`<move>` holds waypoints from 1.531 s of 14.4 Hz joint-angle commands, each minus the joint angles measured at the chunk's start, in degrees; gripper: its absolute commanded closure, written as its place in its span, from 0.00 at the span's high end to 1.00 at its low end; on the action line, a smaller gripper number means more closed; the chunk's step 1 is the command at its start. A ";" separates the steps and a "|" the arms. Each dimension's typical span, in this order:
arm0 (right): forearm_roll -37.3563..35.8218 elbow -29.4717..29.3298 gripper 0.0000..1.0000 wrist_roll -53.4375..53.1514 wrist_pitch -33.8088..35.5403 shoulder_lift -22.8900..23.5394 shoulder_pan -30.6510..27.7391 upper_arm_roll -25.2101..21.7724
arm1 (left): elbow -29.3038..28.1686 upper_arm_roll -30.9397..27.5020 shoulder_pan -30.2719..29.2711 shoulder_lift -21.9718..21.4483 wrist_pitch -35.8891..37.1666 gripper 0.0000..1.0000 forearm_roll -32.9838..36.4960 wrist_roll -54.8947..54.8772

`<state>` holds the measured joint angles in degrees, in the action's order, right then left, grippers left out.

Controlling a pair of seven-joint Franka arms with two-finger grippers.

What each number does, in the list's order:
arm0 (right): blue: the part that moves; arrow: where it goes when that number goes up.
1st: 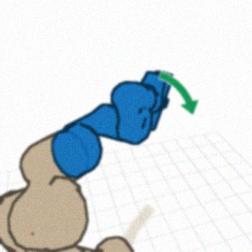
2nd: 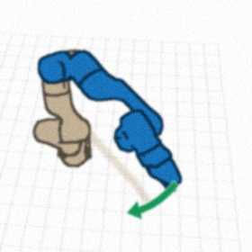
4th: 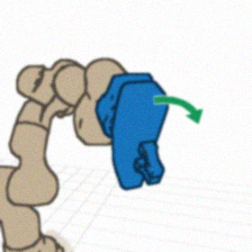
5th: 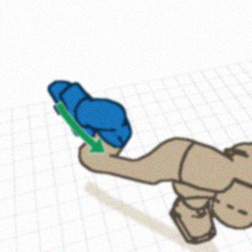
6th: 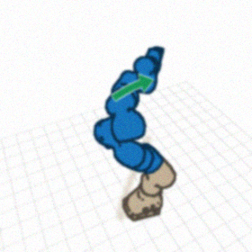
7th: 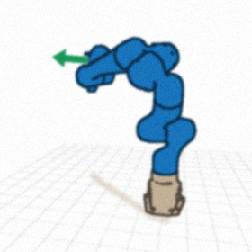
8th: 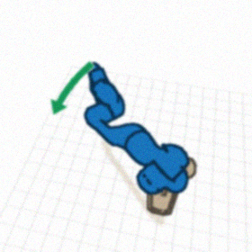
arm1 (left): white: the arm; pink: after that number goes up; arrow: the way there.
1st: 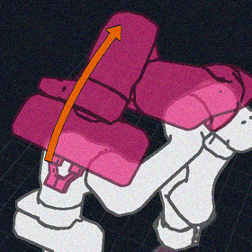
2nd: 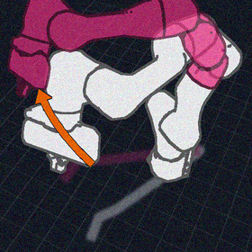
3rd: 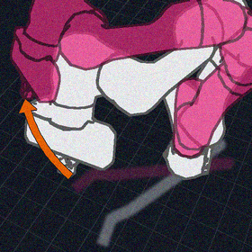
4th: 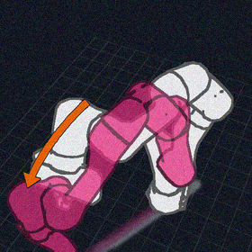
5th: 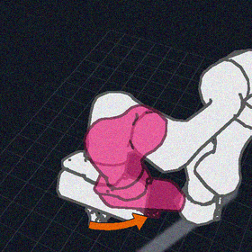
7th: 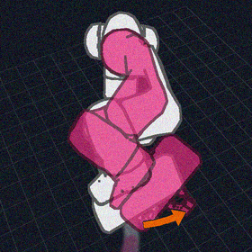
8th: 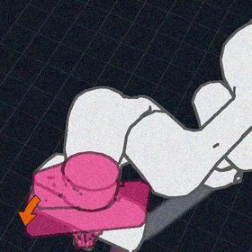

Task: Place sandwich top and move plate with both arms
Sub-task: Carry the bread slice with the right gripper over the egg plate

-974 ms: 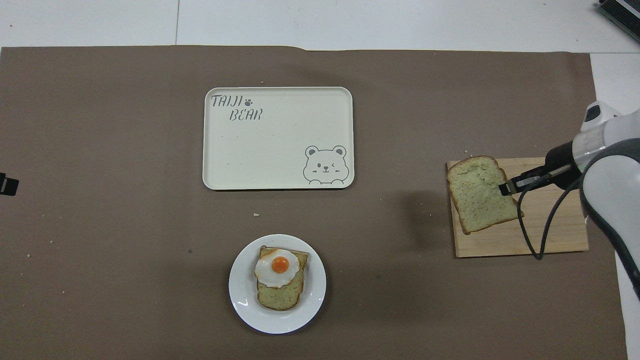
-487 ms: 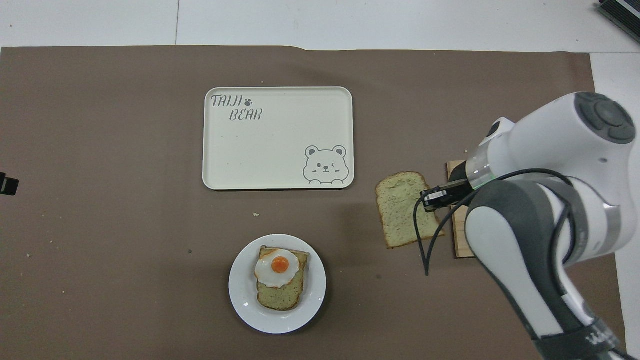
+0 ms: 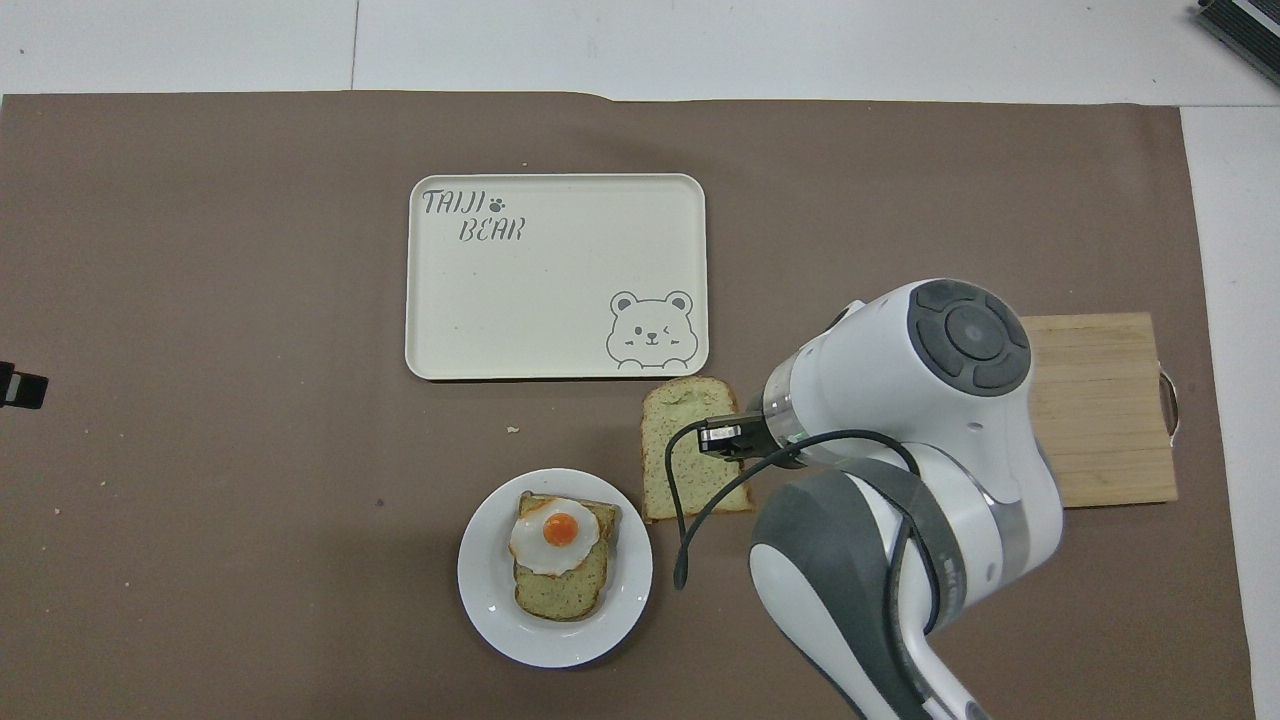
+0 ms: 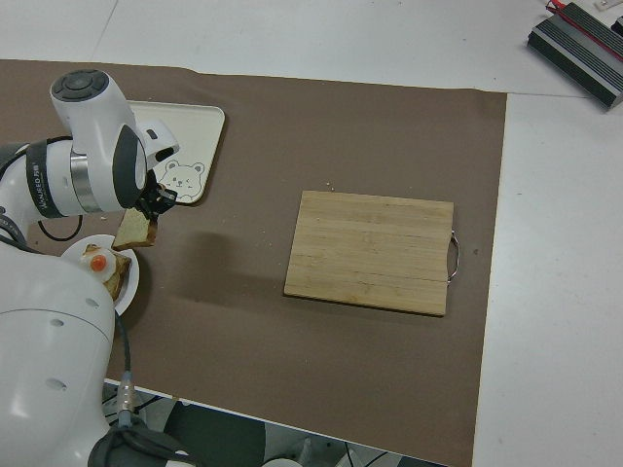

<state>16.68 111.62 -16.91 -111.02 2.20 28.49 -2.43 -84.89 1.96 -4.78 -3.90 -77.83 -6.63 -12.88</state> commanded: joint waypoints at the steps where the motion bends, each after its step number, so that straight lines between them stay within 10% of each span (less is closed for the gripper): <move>1: 3.44 1.23 0.00 -2.68 -1.65 1.22 3.74 -0.03 | -4.92 0.24 -0.85 -3.04 -1.62 1.00 -2.15 -1.27; 19: 8.90 2.90 0.00 -8.84 -14.41 10.02 15.02 -0.03 | -8.28 -0.20 -1.64 -5.41 -2.42 1.00 -3.48 -1.45; 21: 8.90 2.90 0.32 -8.67 -14.23 10.02 15.02 -0.03 | -8.28 -0.20 -1.64 -5.50 -2.42 1.00 -3.48 -1.27; 22: 8.81 2.82 0.99 -8.49 -14.05 10.02 15.02 -0.03 | -8.28 -0.29 -1.64 -5.50 -2.59 1.00 -3.48 -1.18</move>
<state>24.03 113.58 -25.68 -124.71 12.89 43.82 -2.60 -90.94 1.54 -5.53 -7.51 -79.07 -9.37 -13.41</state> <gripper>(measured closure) 0.736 0.000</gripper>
